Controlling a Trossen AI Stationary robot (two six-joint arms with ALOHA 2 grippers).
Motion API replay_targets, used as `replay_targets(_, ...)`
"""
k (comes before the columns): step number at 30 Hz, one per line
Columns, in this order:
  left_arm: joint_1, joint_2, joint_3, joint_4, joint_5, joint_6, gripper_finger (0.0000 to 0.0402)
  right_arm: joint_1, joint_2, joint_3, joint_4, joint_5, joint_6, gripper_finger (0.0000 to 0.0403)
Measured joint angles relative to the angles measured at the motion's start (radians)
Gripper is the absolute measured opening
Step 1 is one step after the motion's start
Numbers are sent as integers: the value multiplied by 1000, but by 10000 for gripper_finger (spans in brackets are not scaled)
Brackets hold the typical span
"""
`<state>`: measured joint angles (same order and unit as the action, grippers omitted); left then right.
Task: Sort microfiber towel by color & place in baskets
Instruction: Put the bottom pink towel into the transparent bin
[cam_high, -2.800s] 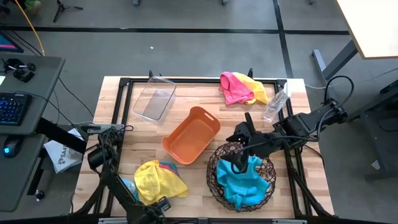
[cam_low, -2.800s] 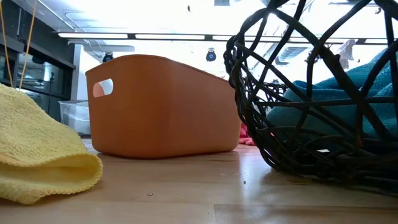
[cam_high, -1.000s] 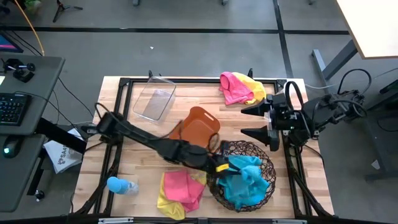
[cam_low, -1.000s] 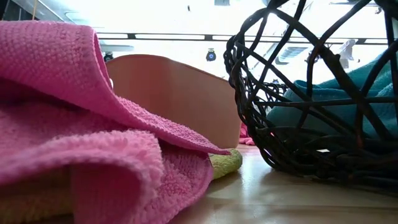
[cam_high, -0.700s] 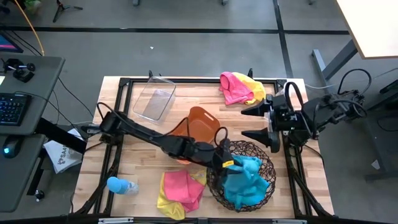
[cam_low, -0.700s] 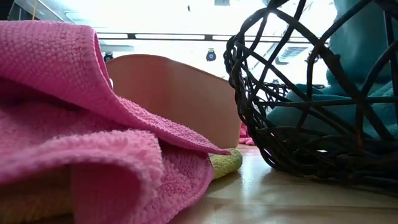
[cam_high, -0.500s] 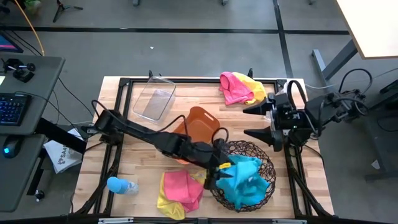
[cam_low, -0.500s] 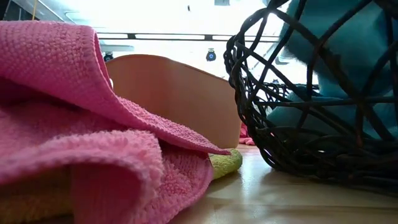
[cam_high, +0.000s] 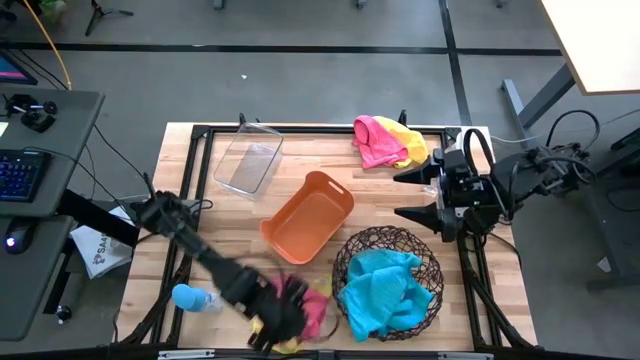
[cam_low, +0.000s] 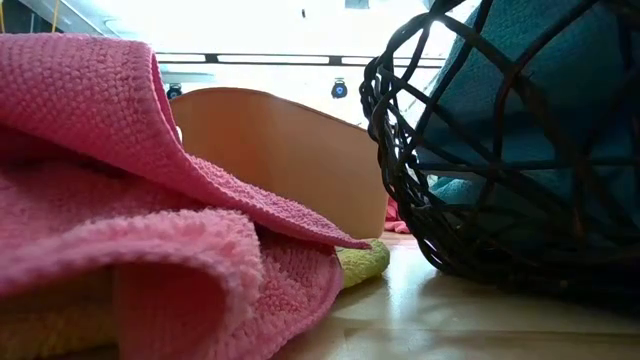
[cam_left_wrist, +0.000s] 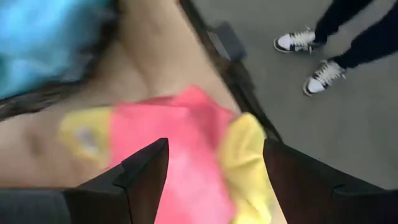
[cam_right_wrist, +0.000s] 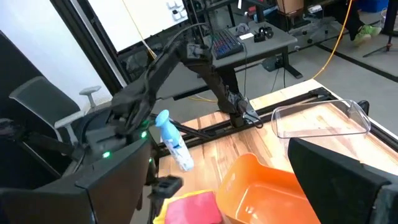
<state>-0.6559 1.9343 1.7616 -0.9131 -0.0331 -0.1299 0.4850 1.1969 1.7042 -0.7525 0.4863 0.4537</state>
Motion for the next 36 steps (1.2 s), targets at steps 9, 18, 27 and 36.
replay_targets(9,-72,0,-234,96,-127,-57,250,-1,0,0,1,49,20,378)
replay_targets(18,-71,0,-361,150,-186,-41,236,-1,0,0,1,111,92,378)
replay_targets(27,-66,-151,-361,113,-217,50,17,-1,0,0,2,192,152,378)
replay_targets(36,-43,-664,-358,127,-596,108,1,-1,0,0,18,298,151,378)
